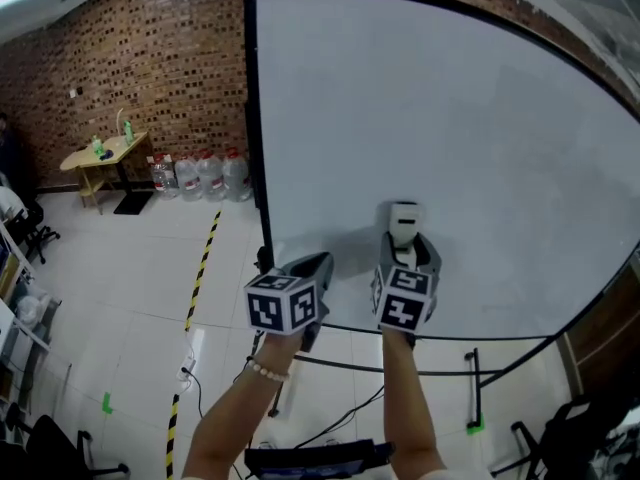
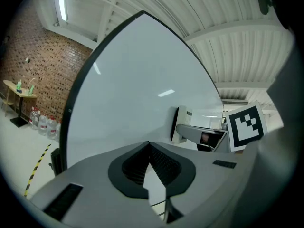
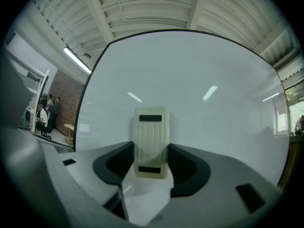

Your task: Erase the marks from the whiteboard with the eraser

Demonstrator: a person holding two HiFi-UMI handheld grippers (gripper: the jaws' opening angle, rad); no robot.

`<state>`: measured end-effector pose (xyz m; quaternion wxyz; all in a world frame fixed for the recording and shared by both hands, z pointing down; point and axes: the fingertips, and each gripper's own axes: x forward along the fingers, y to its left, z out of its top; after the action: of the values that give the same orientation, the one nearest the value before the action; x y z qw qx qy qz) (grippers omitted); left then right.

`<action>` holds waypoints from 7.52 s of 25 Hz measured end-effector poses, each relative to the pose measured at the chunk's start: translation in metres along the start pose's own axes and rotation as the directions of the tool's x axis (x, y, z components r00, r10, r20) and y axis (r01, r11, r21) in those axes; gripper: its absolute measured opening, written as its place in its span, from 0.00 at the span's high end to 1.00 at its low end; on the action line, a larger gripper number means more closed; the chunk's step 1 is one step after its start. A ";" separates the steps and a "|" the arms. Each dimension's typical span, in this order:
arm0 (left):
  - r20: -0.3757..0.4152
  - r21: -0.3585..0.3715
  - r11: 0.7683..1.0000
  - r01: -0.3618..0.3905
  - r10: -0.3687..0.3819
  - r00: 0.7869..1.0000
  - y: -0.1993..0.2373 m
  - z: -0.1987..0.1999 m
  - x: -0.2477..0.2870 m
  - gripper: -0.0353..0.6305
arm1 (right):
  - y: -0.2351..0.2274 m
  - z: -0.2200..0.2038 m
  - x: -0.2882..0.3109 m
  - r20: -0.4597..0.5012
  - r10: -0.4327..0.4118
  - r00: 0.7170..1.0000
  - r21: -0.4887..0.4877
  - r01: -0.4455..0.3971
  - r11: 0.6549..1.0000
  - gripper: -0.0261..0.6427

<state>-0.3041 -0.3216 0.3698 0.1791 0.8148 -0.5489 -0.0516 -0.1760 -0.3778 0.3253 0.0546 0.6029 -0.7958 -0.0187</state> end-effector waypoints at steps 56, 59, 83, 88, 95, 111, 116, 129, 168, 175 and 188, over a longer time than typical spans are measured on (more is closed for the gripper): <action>-0.098 -0.004 0.997 0.083 -0.083 0.992 0.013 -0.044 -0.011 0.97 | 0.024 -0.105 0.014 -0.071 0.036 0.997 0.047 -0.033 0.998 0.58; -0.099 -0.002 0.997 0.079 -0.078 0.992 -0.018 -0.056 0.006 0.97 | -0.017 -0.111 0.008 -0.073 0.036 0.997 0.037 -0.033 0.999 0.58; -0.133 0.018 0.995 0.101 -0.098 0.986 -0.251 -0.138 0.135 0.97 | -0.288 -0.146 -0.027 -0.086 0.047 0.995 0.031 -0.045 0.999 0.58; -0.141 -0.002 0.997 0.077 -0.077 0.987 -0.265 -0.146 0.171 0.97 | -0.316 -0.149 -0.027 -0.078 0.056 0.995 0.023 -0.055 0.998 0.58; -0.160 -0.009 0.992 0.124 -0.123 0.979 -0.289 -0.155 0.218 0.97 | -0.370 -0.150 -0.030 -0.075 0.027 0.997 0.043 -0.024 0.999 0.58; -0.148 -0.051 0.987 0.155 -0.161 0.976 -0.428 -0.203 0.306 0.97 | -0.589 -0.182 -0.070 -0.097 -0.037 0.995 0.056 0.042 0.998 0.58; -0.129 -0.071 0.989 0.133 -0.141 0.982 -0.490 -0.229 0.339 0.97 | -0.664 -0.191 -0.084 -0.089 -0.023 0.996 0.031 0.026 0.999 0.58; -0.132 -0.073 0.993 0.096 -0.105 0.986 -0.579 -0.271 0.397 0.97 | -0.838 -0.216 -0.110 -0.062 -0.039 0.997 0.072 0.043 0.996 0.58; -0.149 -0.089 0.996 0.018 -0.031 0.988 -0.519 -0.306 0.358 0.97 | -0.813 -0.302 -0.100 -0.091 -0.149 0.985 0.105 0.158 0.982 0.58; -0.134 -0.092 0.995 -0.022 0.010 0.991 -0.465 -0.292 0.315 0.97 | -0.726 -0.302 -0.083 -0.107 -0.111 0.988 0.109 0.123 0.986 0.58; -0.156 -0.099 0.992 -0.082 0.066 0.986 -0.363 -0.276 0.232 0.97 | -0.565 -0.275 -0.060 -0.087 -0.075 0.993 0.119 0.085 0.989 0.58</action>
<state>0.1825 -0.3479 0.5261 0.2649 0.7848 -0.5602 -0.0116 0.4116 -0.4639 0.5407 0.0493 0.6367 -0.7677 0.0529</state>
